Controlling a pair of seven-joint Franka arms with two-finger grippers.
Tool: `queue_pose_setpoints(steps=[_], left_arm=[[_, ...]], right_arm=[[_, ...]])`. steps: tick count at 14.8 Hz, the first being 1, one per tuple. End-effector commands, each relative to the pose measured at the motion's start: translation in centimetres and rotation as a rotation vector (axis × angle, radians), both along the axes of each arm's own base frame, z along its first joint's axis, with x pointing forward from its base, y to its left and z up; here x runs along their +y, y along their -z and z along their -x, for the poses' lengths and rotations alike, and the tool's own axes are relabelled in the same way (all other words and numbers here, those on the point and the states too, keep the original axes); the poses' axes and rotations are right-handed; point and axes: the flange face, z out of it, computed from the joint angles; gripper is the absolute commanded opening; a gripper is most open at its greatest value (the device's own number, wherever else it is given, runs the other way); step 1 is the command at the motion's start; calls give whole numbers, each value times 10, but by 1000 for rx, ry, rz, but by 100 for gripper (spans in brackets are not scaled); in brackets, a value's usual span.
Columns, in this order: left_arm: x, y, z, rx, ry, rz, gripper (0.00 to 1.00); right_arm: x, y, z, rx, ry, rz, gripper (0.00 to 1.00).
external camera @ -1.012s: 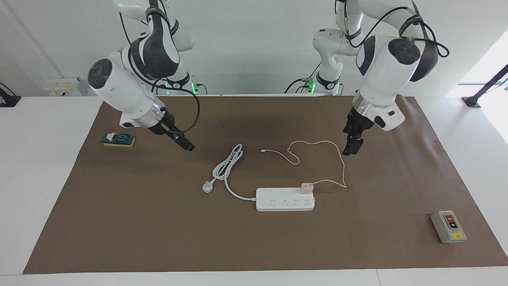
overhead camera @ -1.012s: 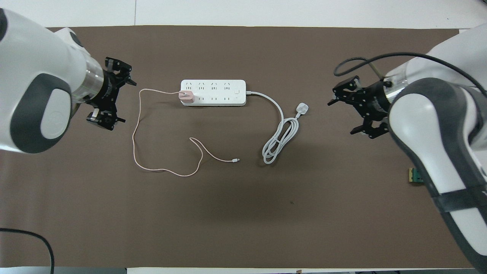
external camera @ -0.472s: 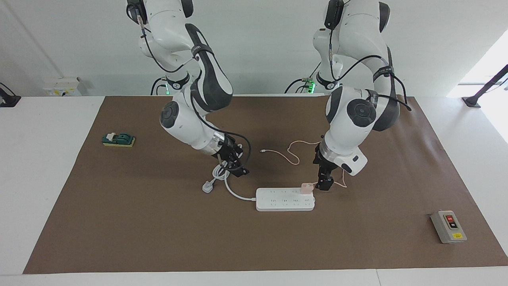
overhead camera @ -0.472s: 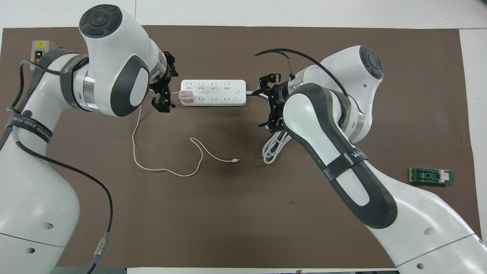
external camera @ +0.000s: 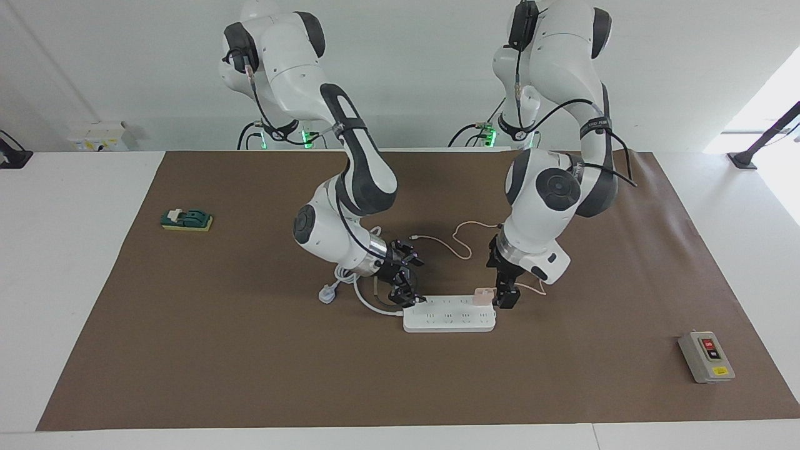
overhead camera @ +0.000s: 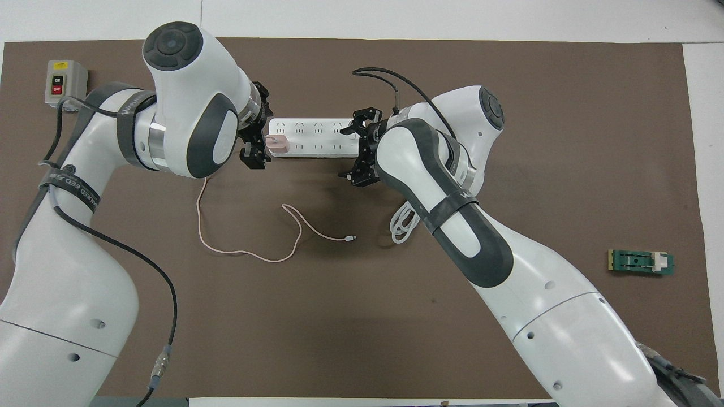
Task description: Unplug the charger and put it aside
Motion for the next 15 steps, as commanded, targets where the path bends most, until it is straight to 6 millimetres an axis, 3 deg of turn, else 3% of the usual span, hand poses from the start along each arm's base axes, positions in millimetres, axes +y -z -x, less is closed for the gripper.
queue_pose_setpoints(steps=[1, 4, 8, 15], left_arm=[[-13, 22, 2, -8, -19, -49, 100], [-21, 34, 5, 1, -15, -55, 100], [-15, 36, 2, -7, -25, -56, 100], [-5, 43, -2, -18, -33, -54, 100]], right_arm=[[1, -7, -41, 24, 2, -85, 100], [-10, -7, -49, 3, 11, -188, 100], [-10, 28, -50, -62, -55, -203, 100], [-17, 49, -49, -80, -91, -186, 100]])
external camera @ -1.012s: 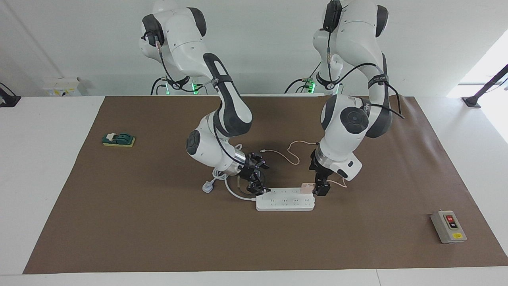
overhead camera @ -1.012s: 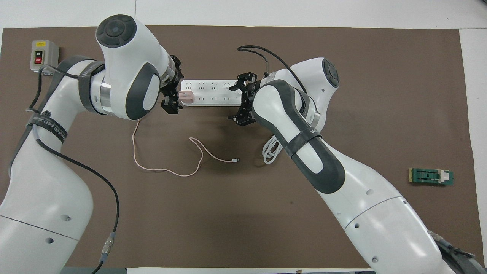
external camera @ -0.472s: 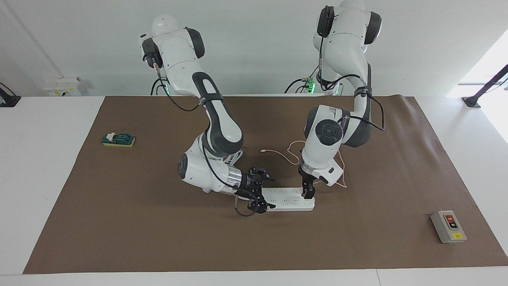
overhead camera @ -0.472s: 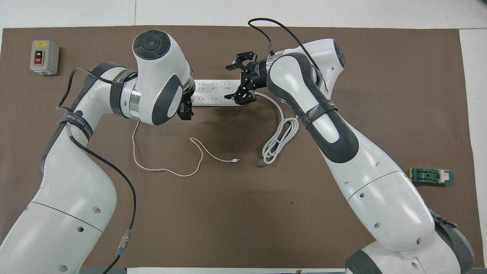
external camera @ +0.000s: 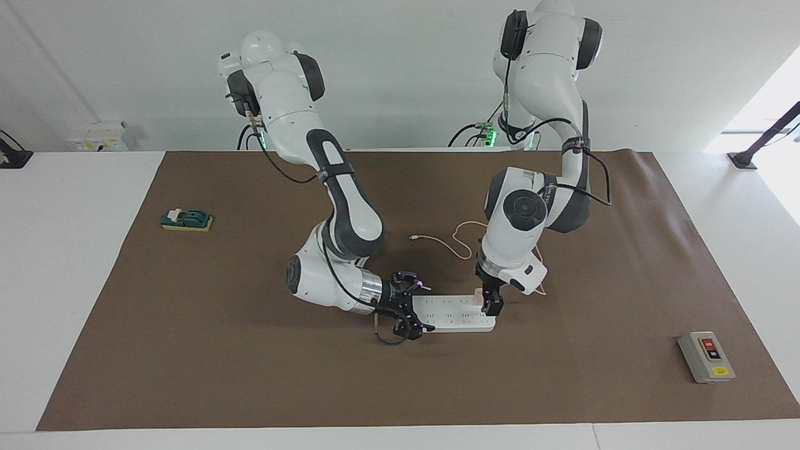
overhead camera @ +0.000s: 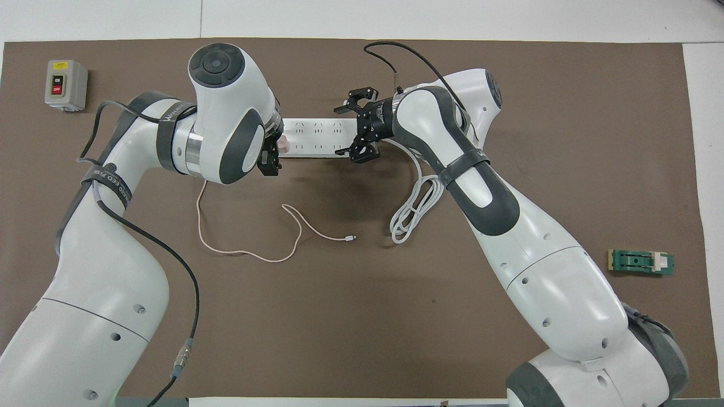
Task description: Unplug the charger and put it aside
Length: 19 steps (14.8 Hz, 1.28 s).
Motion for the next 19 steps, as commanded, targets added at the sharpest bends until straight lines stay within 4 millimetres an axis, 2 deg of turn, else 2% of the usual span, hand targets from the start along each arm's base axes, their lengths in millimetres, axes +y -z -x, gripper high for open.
queue_pose_setpoints(steps=[1, 3, 7, 9, 11, 12, 15, 19], left_arm=[[2, 5, 0, -19, -4, -10, 100], [3, 7, 0, -18, -4, -10, 95], [0, 7, 2, -24, 11, -26, 74], [-1, 10, 3, -21, 14, -29, 30], [-3, 10, 5, -20, 19, -31, 15], [-4, 10, 5, -19, 21, -32, 3], [-5, 9, 5, -21, 21, -31, 0], [-5, 8, 4, -28, 22, -31, 0]], right_arm=[[-3, 10, -4, -28, -19, -19, 100], [-4, 13, -3, -36, -33, -17, 100], [-12, 10, -5, -44, -49, -35, 100], [-11, 10, -2, -28, -67, -49, 100], [-14, 5, -2, 4, -70, -76, 100], [-14, 7, 0, 17, -75, -79, 100], [-9, 17, 6, 16, -68, -52, 100], [-17, 21, 3, -29, -92, -1, 100]])
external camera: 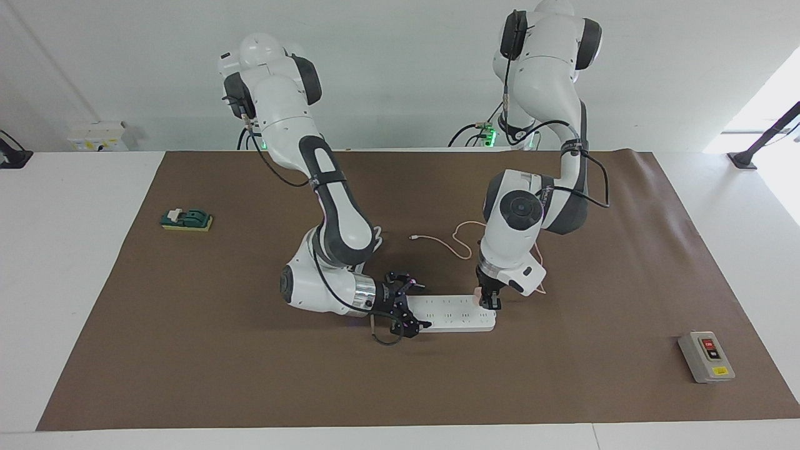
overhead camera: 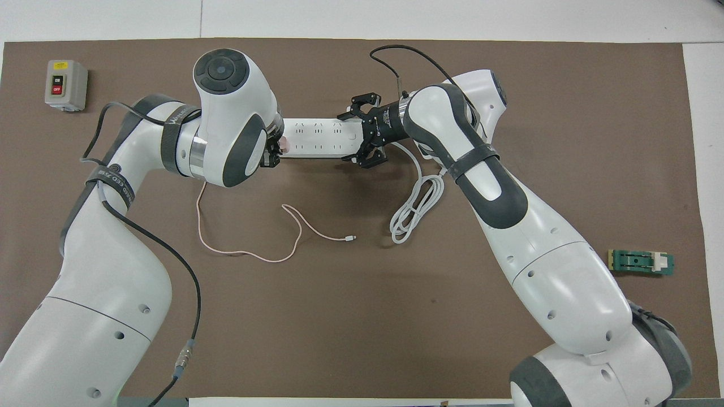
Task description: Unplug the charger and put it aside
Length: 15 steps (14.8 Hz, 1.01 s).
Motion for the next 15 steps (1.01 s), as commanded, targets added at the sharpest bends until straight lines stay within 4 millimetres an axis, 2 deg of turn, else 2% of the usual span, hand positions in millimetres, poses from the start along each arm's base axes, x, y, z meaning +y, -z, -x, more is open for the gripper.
queue_pose_setpoints(steps=[1, 7, 8, 9, 10, 13, 15], left_arm=[[-1, 3, 3, 2, -1, -14, 0], [-1, 3, 3, 0, 1, -15, 0], [-1, 3, 3, 0, -1, -15, 0], [-1, 3, 3, 0, 1, -15, 0], [-1, 3, 3, -1, 2, -16, 0], [-1, 2, 4, 6, 9, -32, 0], [-2, -11, 4, 12, 11, -34, 0]], right_arm=[[-4, 11, 1, -41, -15, 35, 100], [-7, 19, 2, -63, -1, 48, 100], [-8, 18, 2, -59, 1, 41, 73], [-7, 18, 2, -59, 1, 38, 25], [-7, 18, 2, -59, 0, 39, 0], [-5, 18, 3, -68, -5, 48, 0], [-5, 18, 3, -70, -7, 49, 0]])
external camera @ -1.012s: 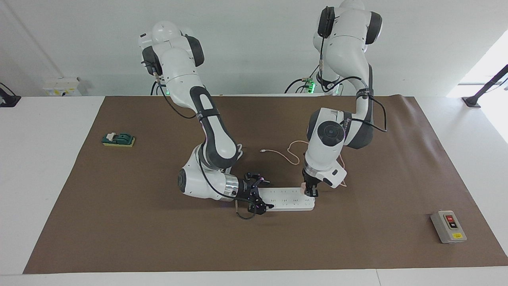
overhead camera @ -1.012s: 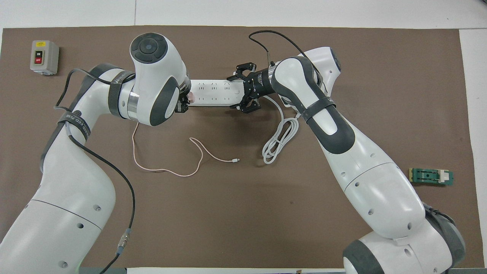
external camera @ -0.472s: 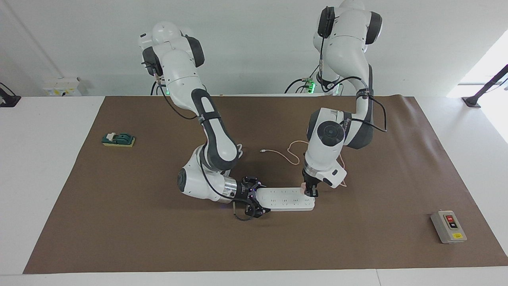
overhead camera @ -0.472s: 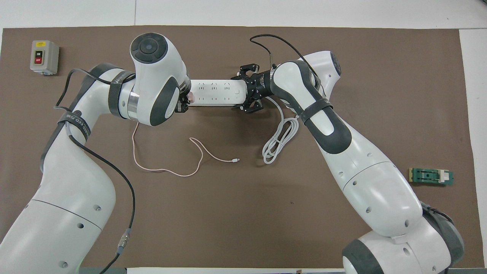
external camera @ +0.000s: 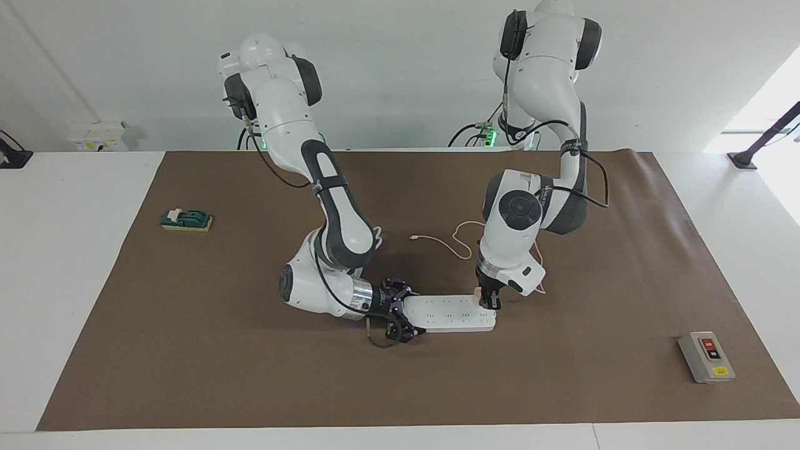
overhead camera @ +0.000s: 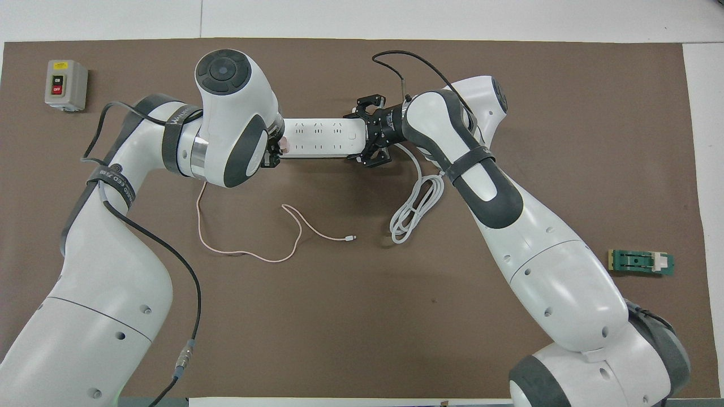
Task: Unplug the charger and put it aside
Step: 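Pull the pink charger out of the strip with the left gripper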
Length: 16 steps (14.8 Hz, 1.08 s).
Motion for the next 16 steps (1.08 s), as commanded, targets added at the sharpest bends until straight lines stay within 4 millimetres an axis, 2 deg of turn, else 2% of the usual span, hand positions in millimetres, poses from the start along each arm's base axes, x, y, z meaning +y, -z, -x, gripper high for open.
queue_pose_setpoints(steps=[1, 4, 7, 9, 10, 12, 13, 14, 15, 16], left_arm=[[1, -24, 2, 20, 3, -30, 0], [7, -48, 4, 24, 1, -32, 0], [8, -48, 5, 25, 36, -36, 0], [7, -48, 15, 42, 217, -37, 0], [10, -49, 20, 48, 303, -36, 0], [20, -53, 28, 61, 443, -33, 0], [25, -56, 33, 68, 513, -31, 0], [37, -59, 38, 74, 580, -28, 0], [47, -62, 43, 81, 653, -24, 0], [63, -65, 48, 95, 738, -19, 0]], right_arm=[[3, 1, 3, -26, -26, 13, 0], [4, 1, 4, -25, -27, 14, 0], [3, 2, 4, -26, -27, 15, 0], [3, 3, 3, -27, -28, 19, 0], [3, 2, 3, -27, -27, 18, 5], [3, 2, 3, -25, -27, 18, 6], [3, 1, 3, -28, -26, 18, 10], [3, 1, 3, -29, -25, 18, 39], [3, 1, 2, -30, -14, 24, 94], [11, -1, 4, -35, -4, 29, 100]])
